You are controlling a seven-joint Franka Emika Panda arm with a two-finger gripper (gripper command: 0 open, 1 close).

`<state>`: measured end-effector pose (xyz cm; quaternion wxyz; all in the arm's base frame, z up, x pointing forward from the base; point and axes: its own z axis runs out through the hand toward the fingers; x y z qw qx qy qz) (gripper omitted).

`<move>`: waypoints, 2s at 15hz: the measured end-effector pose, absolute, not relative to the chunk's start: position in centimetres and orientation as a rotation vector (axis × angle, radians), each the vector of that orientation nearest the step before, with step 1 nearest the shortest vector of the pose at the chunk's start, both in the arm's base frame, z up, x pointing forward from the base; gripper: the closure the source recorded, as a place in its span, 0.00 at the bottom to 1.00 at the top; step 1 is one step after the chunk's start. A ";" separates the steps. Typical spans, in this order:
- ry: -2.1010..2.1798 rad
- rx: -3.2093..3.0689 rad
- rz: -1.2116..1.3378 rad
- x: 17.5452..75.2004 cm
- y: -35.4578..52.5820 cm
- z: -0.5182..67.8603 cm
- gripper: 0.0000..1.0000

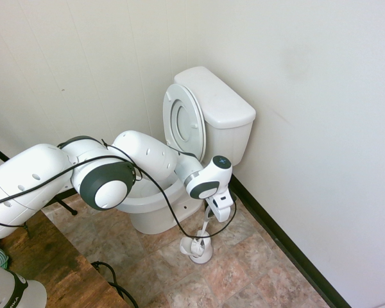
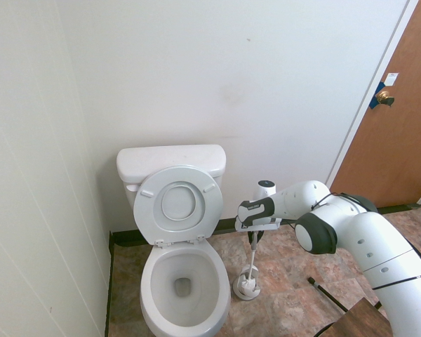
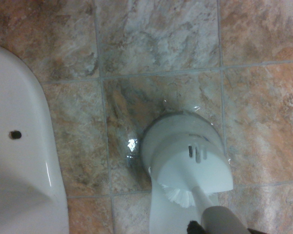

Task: Clean the toilet

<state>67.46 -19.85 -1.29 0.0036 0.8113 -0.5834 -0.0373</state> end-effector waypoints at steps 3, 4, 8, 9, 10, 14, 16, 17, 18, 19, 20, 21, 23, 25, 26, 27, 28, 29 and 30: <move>-1.836 2.529 -0.125 67.3 -20.8 -1.2 1.00; -1.837 2.528 -0.124 67.3 -20.9 -1.2 1.00; -1.819 2.547 -0.088 66.9 -20.9 -1.0 1.00; -1.813 2.555 -0.064 66.4 -20.7 -0.8 1.00; -1.808 2.562 -0.045 65.9 -20.4 -0.4 1.00; -1.783 2.590 -0.027 63.4 -18.9 1.3 1.00; -1.771 2.602 -0.014 61.7 -18.3 2.0 1.00; -1.770 2.607 -0.007 60.9 -18.0 2.4 1.00; -1.770 2.613 0.002 60.0 -17.8 3.0 1.00; -1.774 2.620 0.012 59.3 -17.5 3.7 1.00; -1.778 2.626 0.019 58.6 -17.3 4.6 1.00; -1.784 2.634 0.034 58.0 -17.0 5.6 1.00; -1.793 2.649 0.078 56.9 -16.9 8.4 1.00; -1.805 2.662 0.120 55.9 -16.6 11.7 1.00; -1.810 2.665 0.140 55.4 -16.5 13.3 1.00; -1.815 2.667 0.159 54.8 -16.4 14.9 1.00; -1.820 2.667 0.183 54.3 -16.4 16.5 1.00; -1.823 2.670 0.216 53.9 -16.4 18.3 1.00; -1.822 2.677 0.247 53.6 -16.2 20.3 1.00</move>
